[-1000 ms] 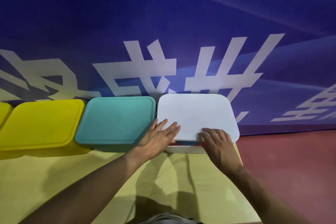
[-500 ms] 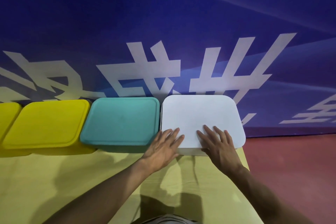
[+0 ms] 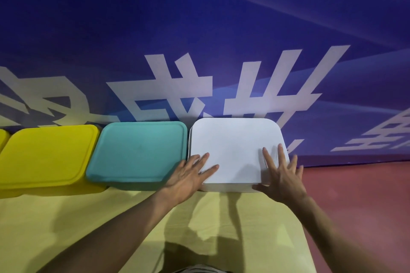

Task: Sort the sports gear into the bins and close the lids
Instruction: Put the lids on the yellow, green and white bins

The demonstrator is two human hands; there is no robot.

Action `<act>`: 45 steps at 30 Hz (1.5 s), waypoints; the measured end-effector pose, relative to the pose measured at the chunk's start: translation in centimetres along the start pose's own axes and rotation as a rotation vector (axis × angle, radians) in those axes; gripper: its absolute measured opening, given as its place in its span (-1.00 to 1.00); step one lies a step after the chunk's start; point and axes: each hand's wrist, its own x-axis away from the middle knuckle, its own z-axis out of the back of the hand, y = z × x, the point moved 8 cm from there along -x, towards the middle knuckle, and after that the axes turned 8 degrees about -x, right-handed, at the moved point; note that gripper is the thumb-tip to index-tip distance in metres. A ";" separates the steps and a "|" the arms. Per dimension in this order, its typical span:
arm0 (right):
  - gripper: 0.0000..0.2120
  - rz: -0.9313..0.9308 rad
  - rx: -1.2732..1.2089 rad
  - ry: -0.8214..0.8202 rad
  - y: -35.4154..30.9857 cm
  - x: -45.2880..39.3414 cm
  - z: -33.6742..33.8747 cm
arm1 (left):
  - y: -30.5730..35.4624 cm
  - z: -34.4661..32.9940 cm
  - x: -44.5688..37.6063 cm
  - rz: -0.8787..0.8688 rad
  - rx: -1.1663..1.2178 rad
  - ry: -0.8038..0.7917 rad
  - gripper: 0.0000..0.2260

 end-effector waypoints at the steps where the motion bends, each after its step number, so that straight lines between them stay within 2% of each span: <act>1: 0.23 -0.010 0.001 -0.011 0.1 -0.1 0.0 | -0.1 0.2 -0.2 0.000 -0.011 -0.010 -0.27; 10: 0.22 -0.018 0.039 -0.022 1.2 -1.7 1.4 | 1.2 2.2 -1.6 -0.008 -0.008 -0.050 -0.41; 17: 0.18 0.037 0.069 0.002 1.6 -1.6 1.4 | 1.3 1.2 -2.5 -0.037 0.130 -0.046 -0.35; 26: 0.08 0.141 -0.036 -0.001 1.4 -1.8 0.5 | 0.0 0.7 -2.4 -0.050 0.142 -0.001 -0.30; 30: 0.06 0.131 -0.061 0.036 1.9 -1.8 1.5 | 0.3 1.5 -2.1 -0.094 0.104 0.024 -0.39; 35: -0.06 0.166 -0.059 0.082 1.6 -1.0 3.0 | 0.2 1.2 -1.6 -0.140 0.051 0.059 -0.43; 39: -0.08 0.196 -0.064 0.093 1.1 -1.1 3.5 | -0.6 2.1 -1.3 -0.150 0.062 0.077 -0.43; 45: -0.16 0.207 -0.034 0.107 0.7 -0.7 4.2 | 0.3 1.5 -1.1 -0.142 0.101 0.021 -0.39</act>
